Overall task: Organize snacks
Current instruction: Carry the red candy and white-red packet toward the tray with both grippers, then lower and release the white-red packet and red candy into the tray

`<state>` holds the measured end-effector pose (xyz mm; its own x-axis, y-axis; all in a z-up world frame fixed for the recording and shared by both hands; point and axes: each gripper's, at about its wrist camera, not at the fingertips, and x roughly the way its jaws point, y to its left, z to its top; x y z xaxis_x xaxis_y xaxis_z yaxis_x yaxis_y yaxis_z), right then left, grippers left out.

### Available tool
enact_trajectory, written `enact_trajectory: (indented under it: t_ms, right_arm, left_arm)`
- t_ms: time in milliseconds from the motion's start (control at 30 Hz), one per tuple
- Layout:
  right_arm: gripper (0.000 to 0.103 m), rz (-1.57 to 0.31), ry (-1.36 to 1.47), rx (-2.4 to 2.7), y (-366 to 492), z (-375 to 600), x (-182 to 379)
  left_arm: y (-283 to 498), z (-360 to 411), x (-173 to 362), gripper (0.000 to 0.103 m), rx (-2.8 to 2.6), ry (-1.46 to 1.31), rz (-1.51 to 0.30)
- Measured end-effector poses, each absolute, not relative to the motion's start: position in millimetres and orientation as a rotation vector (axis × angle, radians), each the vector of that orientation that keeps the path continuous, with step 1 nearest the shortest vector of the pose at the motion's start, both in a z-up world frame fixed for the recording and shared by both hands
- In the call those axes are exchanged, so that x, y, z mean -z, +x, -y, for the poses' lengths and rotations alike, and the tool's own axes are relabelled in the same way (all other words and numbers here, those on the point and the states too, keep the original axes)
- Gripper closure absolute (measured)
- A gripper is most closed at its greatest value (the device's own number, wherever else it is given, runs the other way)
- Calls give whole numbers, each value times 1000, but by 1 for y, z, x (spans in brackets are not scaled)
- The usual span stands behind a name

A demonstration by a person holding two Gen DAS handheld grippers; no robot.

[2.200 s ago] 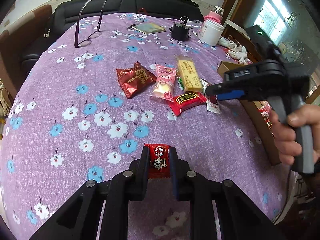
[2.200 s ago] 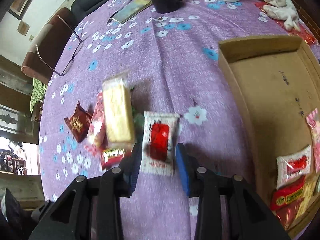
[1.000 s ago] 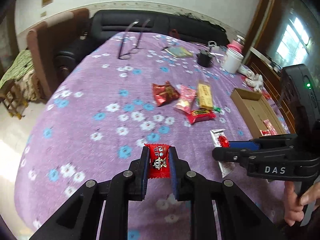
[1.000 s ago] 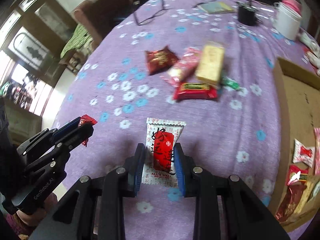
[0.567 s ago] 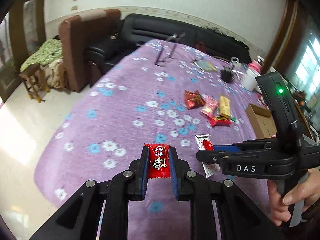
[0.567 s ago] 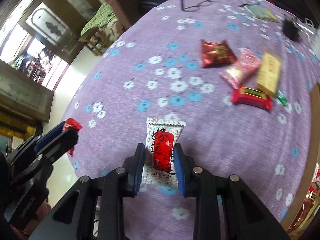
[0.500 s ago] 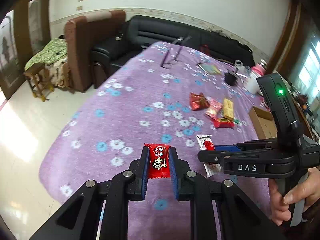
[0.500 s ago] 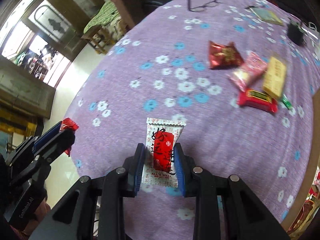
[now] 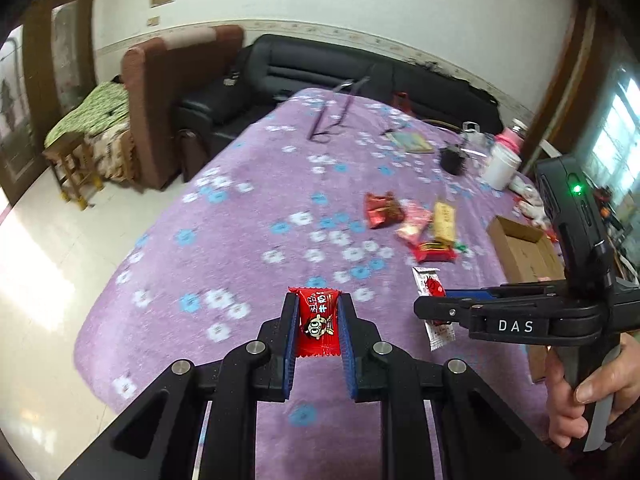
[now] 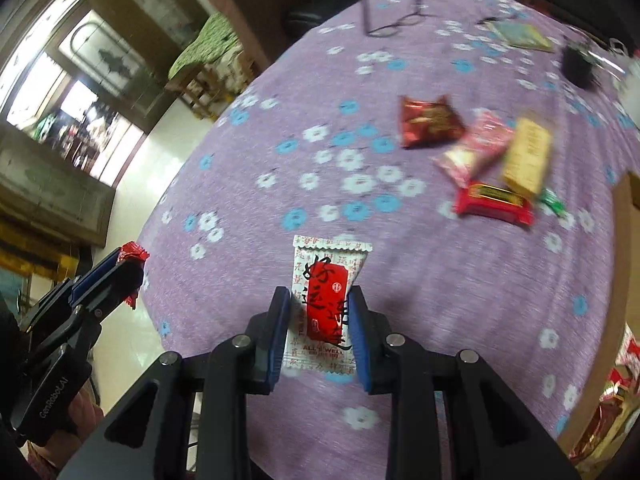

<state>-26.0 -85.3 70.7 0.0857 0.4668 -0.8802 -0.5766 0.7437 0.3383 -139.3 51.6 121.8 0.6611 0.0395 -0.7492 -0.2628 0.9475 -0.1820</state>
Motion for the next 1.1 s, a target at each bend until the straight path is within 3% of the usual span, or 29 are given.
enact_trajectory:
  t_ms: [533, 1100]
  right_arm:
    - [75, -1183, 216, -388, -10, 259, -90]
    - [75, -1092, 420, -137, -35, 390, -96]
  left_arm:
    - [-48, 51, -131, 85, 225, -179, -878]
    - [-19, 164, -134, 85, 480, -63, -902]
